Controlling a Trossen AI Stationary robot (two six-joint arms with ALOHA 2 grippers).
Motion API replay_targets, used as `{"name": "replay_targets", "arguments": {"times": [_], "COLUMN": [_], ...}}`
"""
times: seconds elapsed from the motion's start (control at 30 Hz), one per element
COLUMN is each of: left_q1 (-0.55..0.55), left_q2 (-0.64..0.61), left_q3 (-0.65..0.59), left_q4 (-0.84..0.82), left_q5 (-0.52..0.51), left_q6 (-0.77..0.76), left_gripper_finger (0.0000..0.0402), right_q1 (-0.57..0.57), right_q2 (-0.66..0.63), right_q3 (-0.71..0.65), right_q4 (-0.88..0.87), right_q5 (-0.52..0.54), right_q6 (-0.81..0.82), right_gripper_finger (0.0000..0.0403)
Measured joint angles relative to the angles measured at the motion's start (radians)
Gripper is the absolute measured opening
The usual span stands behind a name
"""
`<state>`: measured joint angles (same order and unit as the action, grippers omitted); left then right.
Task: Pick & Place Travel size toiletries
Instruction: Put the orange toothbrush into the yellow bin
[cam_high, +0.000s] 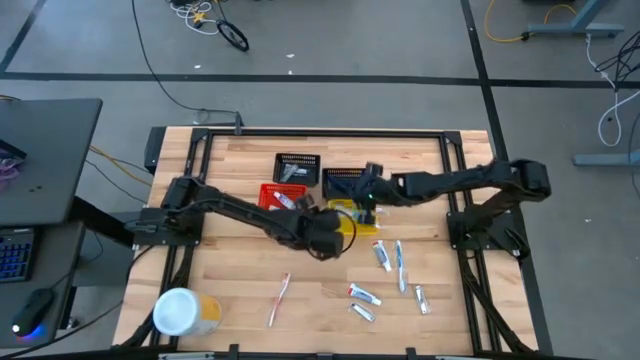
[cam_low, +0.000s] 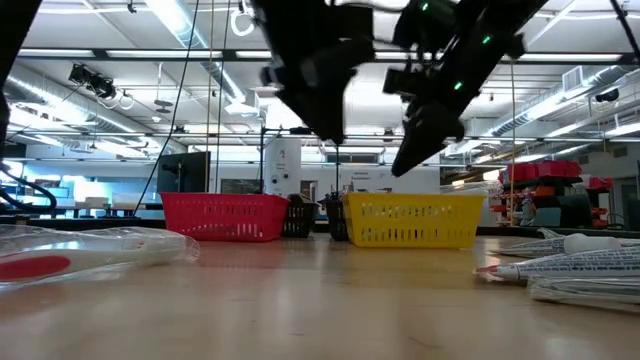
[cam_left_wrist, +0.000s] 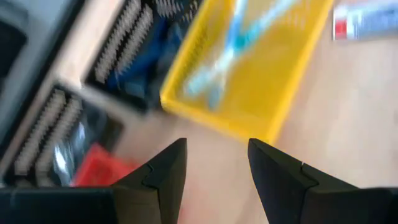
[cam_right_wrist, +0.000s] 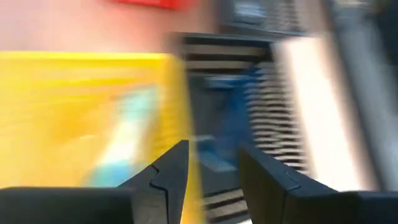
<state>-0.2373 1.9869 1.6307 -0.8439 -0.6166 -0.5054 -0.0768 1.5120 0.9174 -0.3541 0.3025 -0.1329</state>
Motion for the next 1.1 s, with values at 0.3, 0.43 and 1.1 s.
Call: {"name": "replay_targets", "arguments": {"times": [0.3,0.43,1.1], "left_q1": [-0.162,-0.235,-0.415], "left_q2": [0.000,0.009,0.005], "left_q3": [0.021,0.000,-0.313], "left_q4": [-0.187,-0.196,0.126], "left_q5": [0.197,0.307,0.470], "left_q6": [-0.438,-0.655,-1.111], "left_gripper_finger": [0.0180,0.0180,0.0180], "right_q1": [0.245,0.309,0.372], "right_q2": [-0.087,-0.083,-0.082], "right_q3": [0.002,0.002,0.001], "right_q4": [-0.040,0.040,-0.038], "right_q5": [-0.139,-0.256,-0.364], "right_q6": [-0.023,-0.099,0.029], "right_gripper_finger": [0.0140,0.0140,0.0140]}}
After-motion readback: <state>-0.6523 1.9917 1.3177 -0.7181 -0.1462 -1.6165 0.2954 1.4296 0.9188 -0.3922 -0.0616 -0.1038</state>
